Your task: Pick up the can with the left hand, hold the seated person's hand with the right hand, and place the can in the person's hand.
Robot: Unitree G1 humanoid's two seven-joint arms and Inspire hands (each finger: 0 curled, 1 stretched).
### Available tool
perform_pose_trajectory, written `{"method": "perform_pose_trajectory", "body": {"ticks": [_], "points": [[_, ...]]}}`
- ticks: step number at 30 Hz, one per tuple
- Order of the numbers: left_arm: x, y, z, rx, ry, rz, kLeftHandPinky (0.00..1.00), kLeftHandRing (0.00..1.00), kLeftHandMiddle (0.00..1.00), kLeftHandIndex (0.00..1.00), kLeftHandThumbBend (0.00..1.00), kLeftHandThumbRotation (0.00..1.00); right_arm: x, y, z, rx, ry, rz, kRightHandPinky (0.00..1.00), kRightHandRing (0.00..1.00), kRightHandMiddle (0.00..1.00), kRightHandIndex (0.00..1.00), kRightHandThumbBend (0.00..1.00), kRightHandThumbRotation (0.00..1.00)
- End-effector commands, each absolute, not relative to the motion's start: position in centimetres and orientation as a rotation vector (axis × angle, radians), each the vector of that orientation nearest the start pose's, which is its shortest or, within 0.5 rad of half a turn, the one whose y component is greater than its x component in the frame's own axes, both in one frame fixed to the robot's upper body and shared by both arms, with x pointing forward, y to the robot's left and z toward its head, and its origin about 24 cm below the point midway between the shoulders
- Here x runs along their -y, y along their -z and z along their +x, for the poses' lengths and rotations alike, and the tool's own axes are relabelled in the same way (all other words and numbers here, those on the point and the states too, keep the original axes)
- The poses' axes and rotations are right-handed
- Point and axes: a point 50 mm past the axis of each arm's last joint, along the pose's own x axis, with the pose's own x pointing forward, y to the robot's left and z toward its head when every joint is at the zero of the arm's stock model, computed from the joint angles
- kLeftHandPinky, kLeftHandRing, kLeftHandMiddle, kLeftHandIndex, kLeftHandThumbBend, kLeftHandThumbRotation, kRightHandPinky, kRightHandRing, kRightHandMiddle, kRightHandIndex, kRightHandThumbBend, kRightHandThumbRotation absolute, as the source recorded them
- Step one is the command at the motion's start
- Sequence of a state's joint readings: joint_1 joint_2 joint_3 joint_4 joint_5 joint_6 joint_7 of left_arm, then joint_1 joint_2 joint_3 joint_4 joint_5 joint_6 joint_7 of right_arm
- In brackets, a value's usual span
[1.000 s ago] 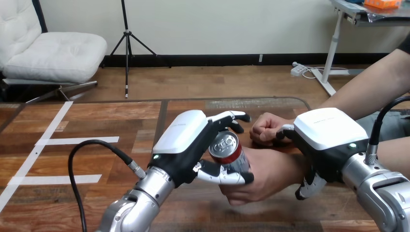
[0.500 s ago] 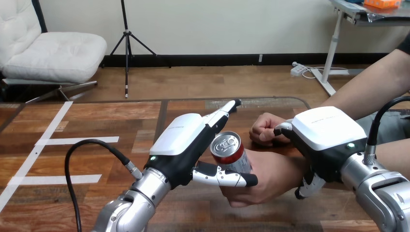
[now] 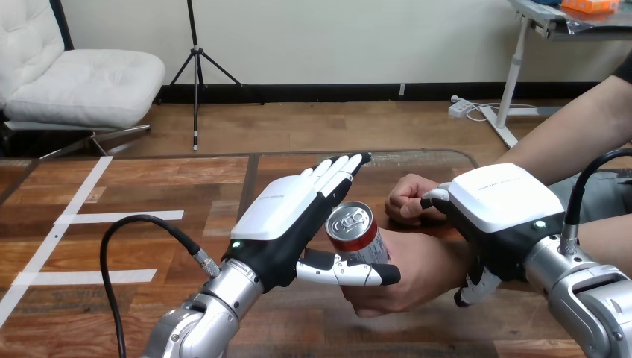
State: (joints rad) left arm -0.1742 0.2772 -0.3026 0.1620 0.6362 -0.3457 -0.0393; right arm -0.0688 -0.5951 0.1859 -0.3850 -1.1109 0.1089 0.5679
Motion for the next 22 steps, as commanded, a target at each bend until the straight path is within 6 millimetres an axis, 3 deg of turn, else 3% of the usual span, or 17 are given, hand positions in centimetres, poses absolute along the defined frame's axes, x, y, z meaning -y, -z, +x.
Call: {"method": "perform_pose_trajectory", "body": {"ticks": [1,22], "points": [[-9.84,-7.26,27.14,0.456,0.498,0.920,1.00,1.00,1.00,1.00,1.00,0.68,17.62,-14.17,25.76,0.078,-0.292,-1.745,0.83,0.88,0.88,0.84,0.95,0.04],[-9.96,-7.25,27.13,0.459,0.494,0.924,1.00,1.00,1.00,1.00,1.00,0.65,17.63,-14.14,25.78,0.076,-0.288,-1.743,0.81,0.86,0.87,0.84,0.94,0.03]]}}
